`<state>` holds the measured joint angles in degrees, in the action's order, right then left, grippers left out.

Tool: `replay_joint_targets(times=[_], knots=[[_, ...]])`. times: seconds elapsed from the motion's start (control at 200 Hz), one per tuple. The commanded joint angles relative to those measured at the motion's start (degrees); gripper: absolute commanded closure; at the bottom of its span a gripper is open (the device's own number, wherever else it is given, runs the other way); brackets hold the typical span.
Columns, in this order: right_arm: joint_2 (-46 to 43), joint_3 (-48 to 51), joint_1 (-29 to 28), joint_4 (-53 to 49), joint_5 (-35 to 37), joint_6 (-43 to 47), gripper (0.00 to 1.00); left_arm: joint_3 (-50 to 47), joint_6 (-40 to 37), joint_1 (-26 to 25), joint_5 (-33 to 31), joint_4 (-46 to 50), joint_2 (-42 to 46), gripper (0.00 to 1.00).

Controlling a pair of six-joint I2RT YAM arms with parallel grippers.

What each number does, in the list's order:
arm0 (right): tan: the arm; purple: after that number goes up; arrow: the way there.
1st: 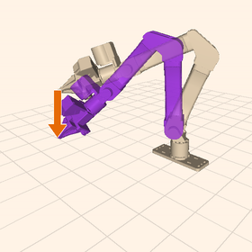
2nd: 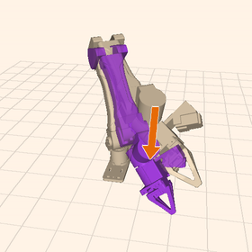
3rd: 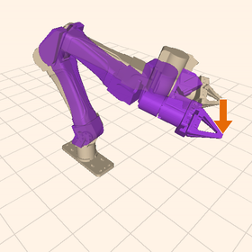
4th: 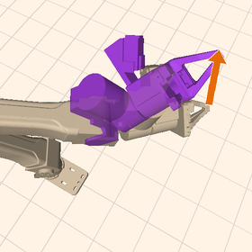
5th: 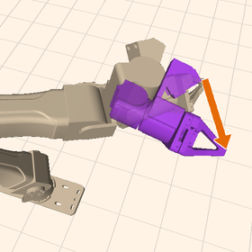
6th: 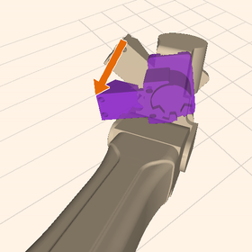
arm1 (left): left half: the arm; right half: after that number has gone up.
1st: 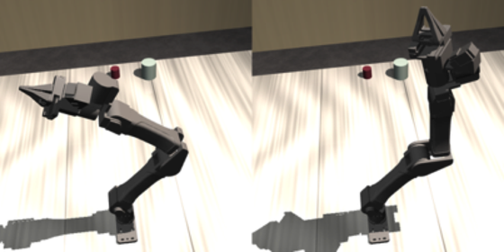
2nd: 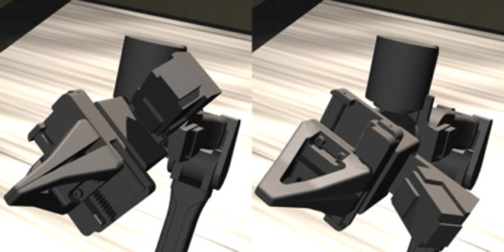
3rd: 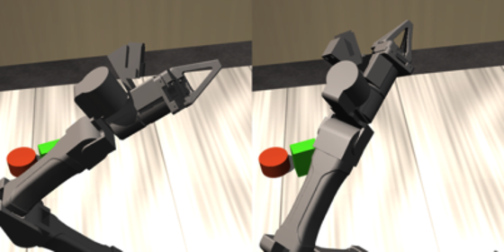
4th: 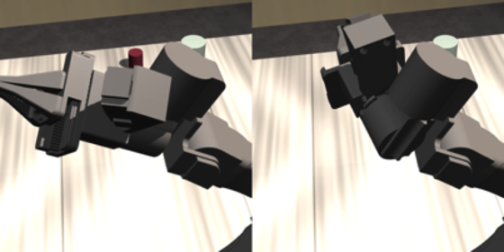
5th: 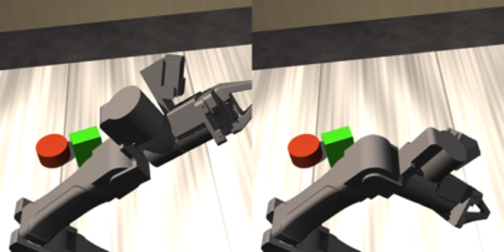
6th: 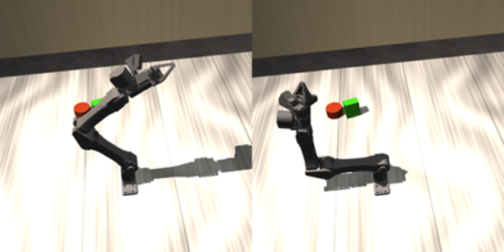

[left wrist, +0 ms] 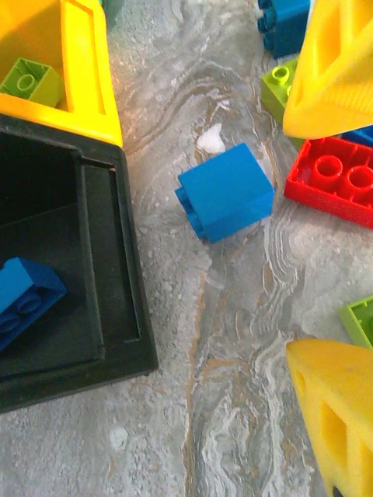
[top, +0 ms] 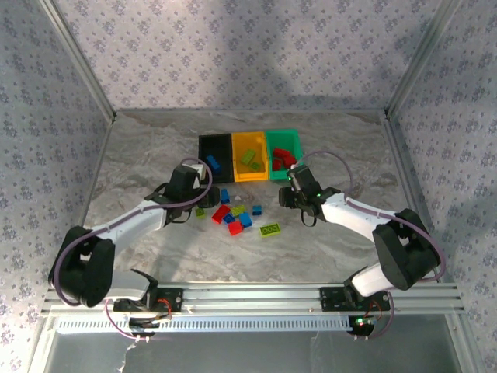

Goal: Sort the legos into containers by color
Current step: Pick up the lego from the center of the table.

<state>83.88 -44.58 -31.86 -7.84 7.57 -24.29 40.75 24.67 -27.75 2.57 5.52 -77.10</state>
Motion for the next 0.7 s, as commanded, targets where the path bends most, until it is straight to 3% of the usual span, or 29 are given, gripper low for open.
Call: replay_joint_targets(times=[0.0, 0.17, 0.405, 0.7], knots=[[-1.2, 0.5, 0.8, -0.1, -0.2, 2.8, 0.49, 3.1, 2.6, -0.4, 3.4, 4.3, -1.9, 0.32], [-1.0, 1.0, 2.5, 0.6, -1.3, 6.0, 0.49, 8.5, 2.1, -2.6, 2.6, 9.3, -7.4, 0.31], [-1.1, 3.1, 4.4, 2.2, -3.4, 7.2, 0.49, 22.8, 0.8, -5.9, -3.2, 23.4, -19.9, 0.31], [-1.3, 3.2, 5.0, 1.8, -4.9, 8.3, 0.48, 29.1, 0.0, -7.4, -7.0, 27.7, -27.1, 0.31]])
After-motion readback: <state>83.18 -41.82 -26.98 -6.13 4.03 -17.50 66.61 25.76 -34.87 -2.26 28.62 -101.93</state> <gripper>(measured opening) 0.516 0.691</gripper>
